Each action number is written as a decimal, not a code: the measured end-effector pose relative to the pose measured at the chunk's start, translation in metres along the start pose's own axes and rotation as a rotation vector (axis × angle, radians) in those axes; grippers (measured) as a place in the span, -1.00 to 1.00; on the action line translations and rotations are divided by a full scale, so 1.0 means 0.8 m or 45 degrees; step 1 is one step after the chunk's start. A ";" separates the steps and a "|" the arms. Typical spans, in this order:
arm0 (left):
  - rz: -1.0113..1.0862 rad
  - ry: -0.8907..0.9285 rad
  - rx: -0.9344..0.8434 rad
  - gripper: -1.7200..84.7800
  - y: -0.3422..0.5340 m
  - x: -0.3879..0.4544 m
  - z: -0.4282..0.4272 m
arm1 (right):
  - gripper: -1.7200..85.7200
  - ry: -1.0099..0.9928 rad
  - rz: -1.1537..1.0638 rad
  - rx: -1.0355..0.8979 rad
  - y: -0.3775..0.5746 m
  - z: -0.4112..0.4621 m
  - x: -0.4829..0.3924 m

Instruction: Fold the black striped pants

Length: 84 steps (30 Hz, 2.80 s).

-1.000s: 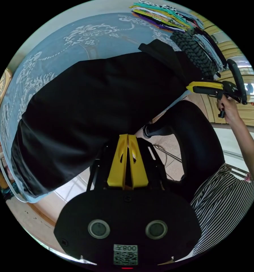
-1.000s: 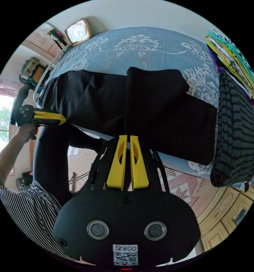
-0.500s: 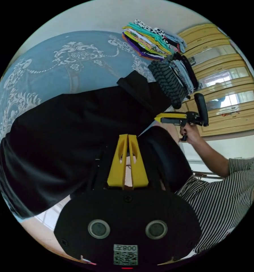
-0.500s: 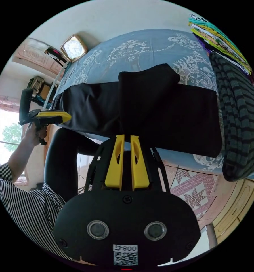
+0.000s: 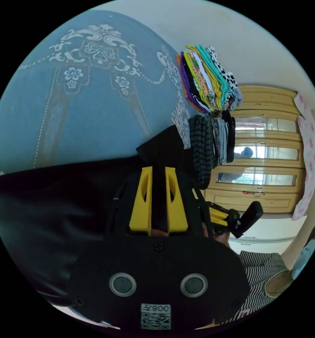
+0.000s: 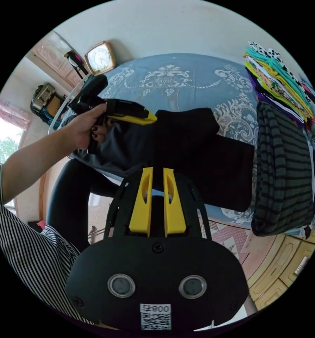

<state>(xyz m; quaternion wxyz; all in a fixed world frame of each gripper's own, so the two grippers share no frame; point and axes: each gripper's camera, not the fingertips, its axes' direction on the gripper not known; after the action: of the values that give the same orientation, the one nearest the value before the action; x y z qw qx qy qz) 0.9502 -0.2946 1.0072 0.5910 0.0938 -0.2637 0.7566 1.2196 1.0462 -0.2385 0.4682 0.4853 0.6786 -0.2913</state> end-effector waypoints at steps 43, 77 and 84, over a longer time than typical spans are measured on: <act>0.595 -0.333 -0.159 -0.88 -0.144 0.122 0.215 | -0.95 -0.275 0.698 0.416 0.240 0.134 0.196; 0.907 -0.770 -0.350 -0.95 -0.148 0.305 0.424 | -0.95 -0.519 0.887 0.440 0.349 0.261 0.282; 0.892 -0.700 -0.333 -0.94 -0.130 0.308 0.406 | -0.95 -0.587 0.891 0.449 0.340 0.248 0.269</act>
<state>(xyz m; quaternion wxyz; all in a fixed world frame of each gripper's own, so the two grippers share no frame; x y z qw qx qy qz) 0.9232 -0.2353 1.4225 0.2146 0.1209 -0.5197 0.8181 1.5233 1.0580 -0.4977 0.5875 0.6802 0.2919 -0.3271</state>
